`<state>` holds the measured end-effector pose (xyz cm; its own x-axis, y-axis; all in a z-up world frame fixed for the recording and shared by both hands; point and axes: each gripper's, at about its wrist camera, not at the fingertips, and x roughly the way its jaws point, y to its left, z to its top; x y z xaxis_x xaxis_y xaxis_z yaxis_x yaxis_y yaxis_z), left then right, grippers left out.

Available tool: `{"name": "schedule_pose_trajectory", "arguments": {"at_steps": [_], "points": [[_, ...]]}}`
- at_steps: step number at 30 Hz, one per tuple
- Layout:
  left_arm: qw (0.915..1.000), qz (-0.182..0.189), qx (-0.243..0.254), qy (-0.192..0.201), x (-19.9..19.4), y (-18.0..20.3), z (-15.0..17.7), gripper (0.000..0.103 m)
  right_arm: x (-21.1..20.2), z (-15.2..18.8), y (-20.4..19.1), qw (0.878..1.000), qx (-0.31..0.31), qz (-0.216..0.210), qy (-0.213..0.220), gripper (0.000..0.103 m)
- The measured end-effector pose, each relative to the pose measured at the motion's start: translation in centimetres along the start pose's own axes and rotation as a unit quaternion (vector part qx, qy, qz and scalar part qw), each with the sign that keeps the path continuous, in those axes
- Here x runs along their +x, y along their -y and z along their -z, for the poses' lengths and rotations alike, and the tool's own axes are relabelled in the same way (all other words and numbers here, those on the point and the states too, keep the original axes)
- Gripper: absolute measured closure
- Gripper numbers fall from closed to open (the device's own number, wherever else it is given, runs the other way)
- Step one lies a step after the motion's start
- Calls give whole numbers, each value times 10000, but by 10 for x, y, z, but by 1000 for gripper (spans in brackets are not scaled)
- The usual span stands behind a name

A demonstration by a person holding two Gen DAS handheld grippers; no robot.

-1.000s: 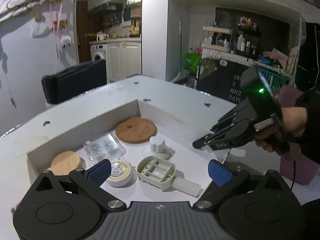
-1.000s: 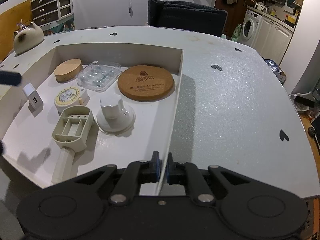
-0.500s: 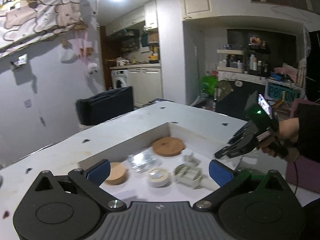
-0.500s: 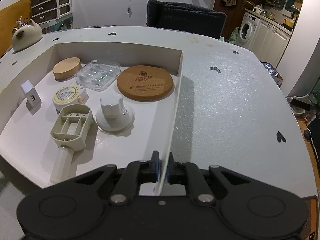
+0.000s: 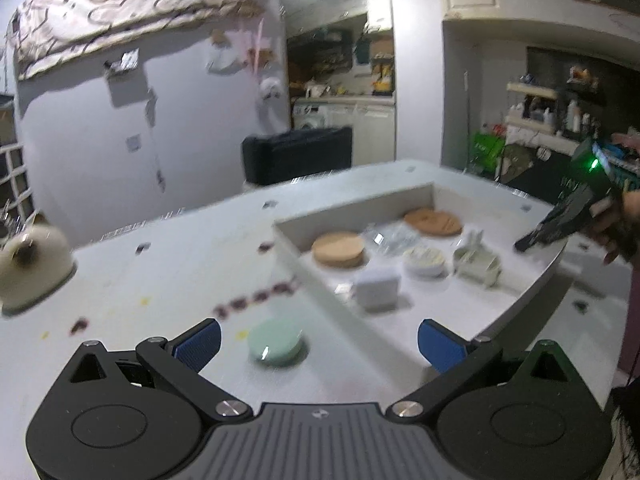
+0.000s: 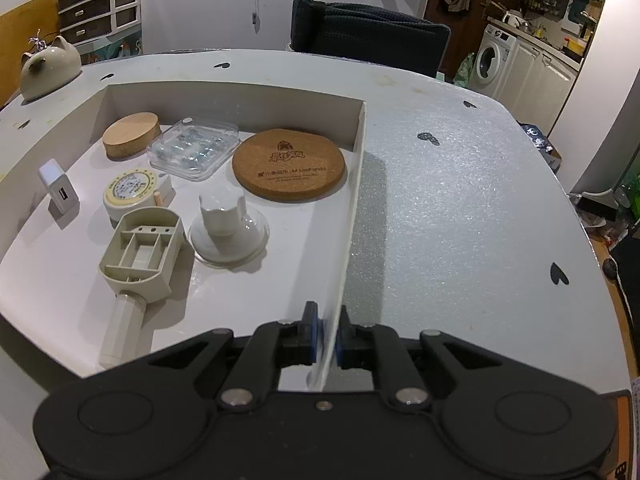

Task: Organize rigid objects
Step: 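Move the left tool back over the mint-green round case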

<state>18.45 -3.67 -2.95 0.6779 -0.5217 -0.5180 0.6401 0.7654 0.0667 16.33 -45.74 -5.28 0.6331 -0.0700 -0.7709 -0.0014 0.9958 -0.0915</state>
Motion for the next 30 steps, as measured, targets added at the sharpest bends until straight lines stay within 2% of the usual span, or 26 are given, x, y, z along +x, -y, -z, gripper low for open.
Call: {"name": "schedule_pose_trajectory", "arguments": {"at_steps": [3, 7, 12, 17, 20, 25, 30], "points": [[9998, -139, 21, -142, 5, -9, 13, 0, 0, 0, 0, 10000, -3, -7, -7, 93], [9997, -82, -61, -223, 12, -19, 21, 1, 0, 0, 0, 10000, -30, 1, 22, 93], [9999, -141, -2, -84, 23, -24, 15, 18, 0, 1, 0, 10000, -23, 2, 35, 93], [9996, -38, 93, -249, 50, -25, 8, 31, 0, 1, 1, 10000, 12, -17, 40, 93], [9989, -31, 174, -436, 70, -24, 7, 37, -1, 1, 1, 10000, 19, -23, 48, 93], [9977, -117, 84, -665, 97, -28, 12, 40, -1, 2, 1, 10000, 6, -38, 77, 93], [9981, -71, -160, -594, 107, -38, 10, 47, -1, 2, 2, 10000, 20, -46, 86, 93]]}}
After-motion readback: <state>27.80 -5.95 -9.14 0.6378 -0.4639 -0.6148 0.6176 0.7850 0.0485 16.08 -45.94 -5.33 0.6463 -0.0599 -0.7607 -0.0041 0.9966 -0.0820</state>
